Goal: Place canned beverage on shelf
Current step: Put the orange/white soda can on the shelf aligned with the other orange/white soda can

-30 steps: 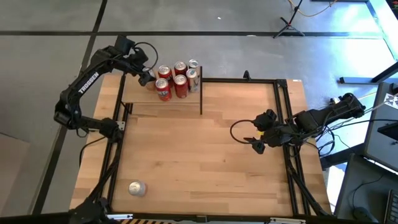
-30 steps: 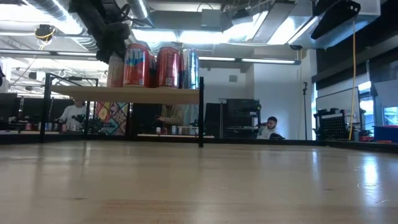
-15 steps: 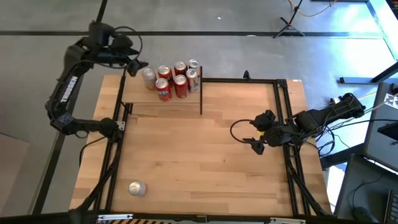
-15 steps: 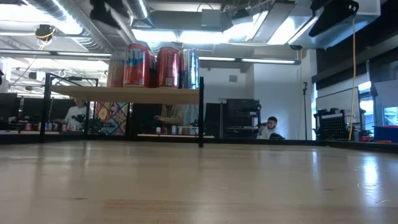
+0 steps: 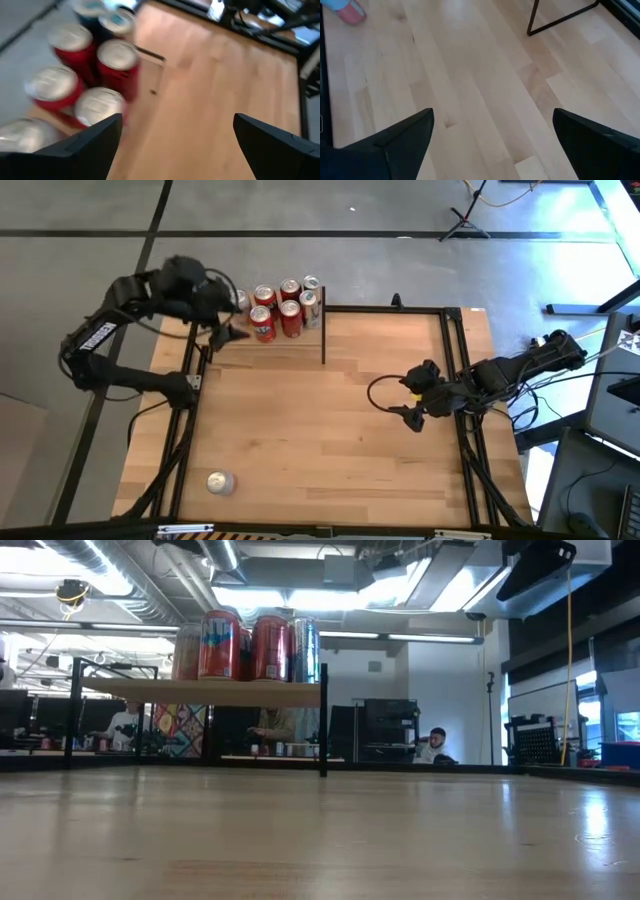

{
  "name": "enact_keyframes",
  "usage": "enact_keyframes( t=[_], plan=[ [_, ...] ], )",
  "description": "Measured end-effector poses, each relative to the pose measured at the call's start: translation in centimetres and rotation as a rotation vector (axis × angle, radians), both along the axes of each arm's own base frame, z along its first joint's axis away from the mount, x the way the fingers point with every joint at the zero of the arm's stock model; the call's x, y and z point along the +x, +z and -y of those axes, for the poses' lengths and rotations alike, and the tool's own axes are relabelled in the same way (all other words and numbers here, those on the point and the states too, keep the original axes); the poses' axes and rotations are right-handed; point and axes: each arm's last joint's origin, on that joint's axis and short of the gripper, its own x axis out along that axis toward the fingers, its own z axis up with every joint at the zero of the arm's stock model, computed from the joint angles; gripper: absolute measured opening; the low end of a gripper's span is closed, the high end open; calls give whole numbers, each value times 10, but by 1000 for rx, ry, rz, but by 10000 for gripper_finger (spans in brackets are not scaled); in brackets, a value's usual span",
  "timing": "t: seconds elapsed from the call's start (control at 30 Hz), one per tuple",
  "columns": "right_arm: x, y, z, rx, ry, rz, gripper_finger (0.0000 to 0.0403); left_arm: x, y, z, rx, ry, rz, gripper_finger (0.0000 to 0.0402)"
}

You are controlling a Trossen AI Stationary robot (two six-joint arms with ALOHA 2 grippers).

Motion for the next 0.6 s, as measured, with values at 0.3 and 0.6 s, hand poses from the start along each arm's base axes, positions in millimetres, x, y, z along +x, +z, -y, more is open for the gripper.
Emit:
enact_keyframes(
  t=[0.3, 0.6],
  plan=[
    [2, -3, -3, 32, 32, -32, 395, 23, -4, 52, -153, 20, -19, 369],
    [5, -6, -4, 37, 41, -50, 395, 43, -13, 105, -333, 19, -55, 369]
  ],
)
